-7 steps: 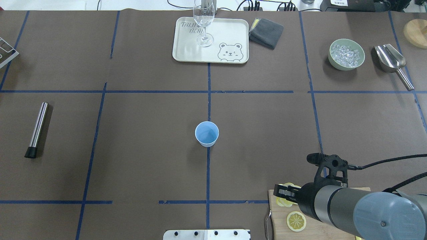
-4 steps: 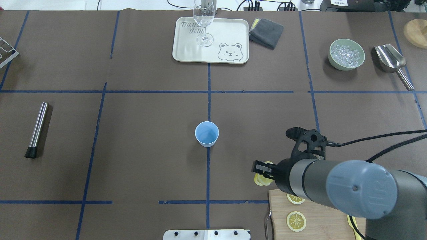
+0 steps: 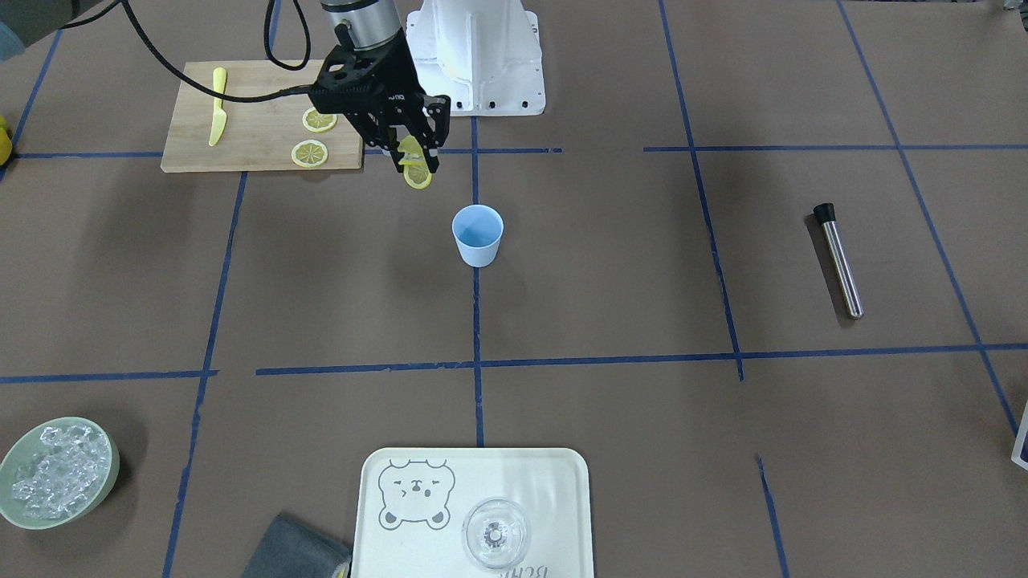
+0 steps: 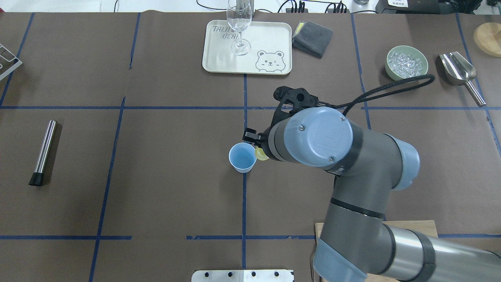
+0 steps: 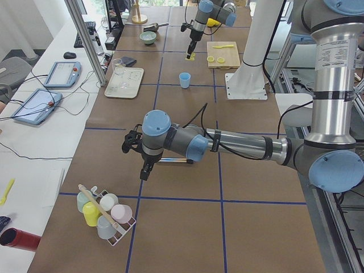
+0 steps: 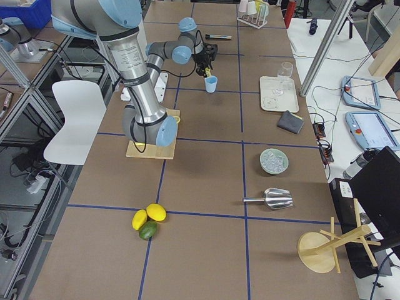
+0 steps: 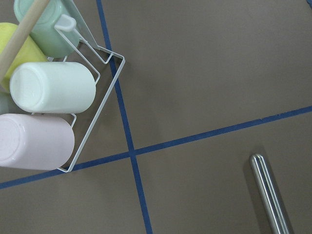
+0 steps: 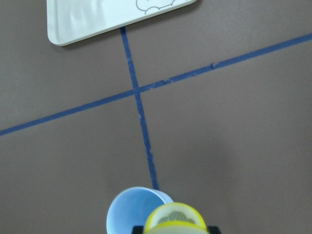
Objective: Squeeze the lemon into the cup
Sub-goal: 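Carry the lemon slice over the blue paper cup with the right gripper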
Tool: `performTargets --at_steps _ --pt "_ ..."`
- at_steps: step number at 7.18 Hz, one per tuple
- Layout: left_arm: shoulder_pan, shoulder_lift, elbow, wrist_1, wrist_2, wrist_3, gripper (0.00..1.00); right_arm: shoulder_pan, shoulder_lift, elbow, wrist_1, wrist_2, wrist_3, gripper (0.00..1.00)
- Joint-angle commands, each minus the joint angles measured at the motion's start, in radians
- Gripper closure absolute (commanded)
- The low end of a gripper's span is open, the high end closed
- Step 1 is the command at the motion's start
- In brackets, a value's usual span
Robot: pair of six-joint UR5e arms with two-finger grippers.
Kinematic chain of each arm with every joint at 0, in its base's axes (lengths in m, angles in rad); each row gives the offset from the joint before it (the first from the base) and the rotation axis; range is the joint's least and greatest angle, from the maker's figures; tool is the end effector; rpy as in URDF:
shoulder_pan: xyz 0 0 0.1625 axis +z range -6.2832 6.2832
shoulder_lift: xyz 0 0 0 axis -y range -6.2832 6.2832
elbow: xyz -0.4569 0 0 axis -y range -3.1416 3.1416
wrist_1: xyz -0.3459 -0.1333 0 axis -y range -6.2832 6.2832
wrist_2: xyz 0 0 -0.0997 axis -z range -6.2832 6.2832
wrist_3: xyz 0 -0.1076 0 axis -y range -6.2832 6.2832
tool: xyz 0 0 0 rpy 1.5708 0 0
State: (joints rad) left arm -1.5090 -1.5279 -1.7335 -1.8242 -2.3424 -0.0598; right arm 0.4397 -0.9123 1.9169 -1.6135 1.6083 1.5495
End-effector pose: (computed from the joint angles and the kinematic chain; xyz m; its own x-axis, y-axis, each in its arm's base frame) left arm -0.0307 -0.4475 0.6131 0.7019 0.2419 -0.6699 -0.0156 0.9455 0.3252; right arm -0.4973 -0.3768 0.2117 0.5259 0.2239 0.8205 -0.3864 0.9223 -0.0040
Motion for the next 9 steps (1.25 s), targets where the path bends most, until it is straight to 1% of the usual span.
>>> performTargets --at_steps 1,2,3,5,8,9 --pt "0.000 0.000 0.000 0.000 0.000 0.000 0.00 0.022 0.163 -0.224 0.003 0.001 -0.020 0.49" --pt "0.000 0.000 -0.001 -0.001 0.000 0.000 0.00 0.019 0.173 -0.252 0.001 0.002 -0.022 0.49" --pt "0.000 0.000 -0.001 0.000 0.000 0.000 0.00 0.010 0.170 -0.259 -0.003 0.008 -0.022 0.48" --pt "0.000 0.000 -0.001 -0.001 0.000 0.000 0.00 -0.012 0.159 -0.256 -0.011 0.064 -0.014 0.47" --pt "0.000 0.000 0.000 0.000 0.000 0.000 0.00 -0.019 0.156 -0.257 -0.039 0.065 -0.014 0.47" --pt "0.000 0.000 0.000 0.000 0.000 0.000 0.00 -0.019 0.145 -0.251 -0.039 0.067 -0.012 0.43"
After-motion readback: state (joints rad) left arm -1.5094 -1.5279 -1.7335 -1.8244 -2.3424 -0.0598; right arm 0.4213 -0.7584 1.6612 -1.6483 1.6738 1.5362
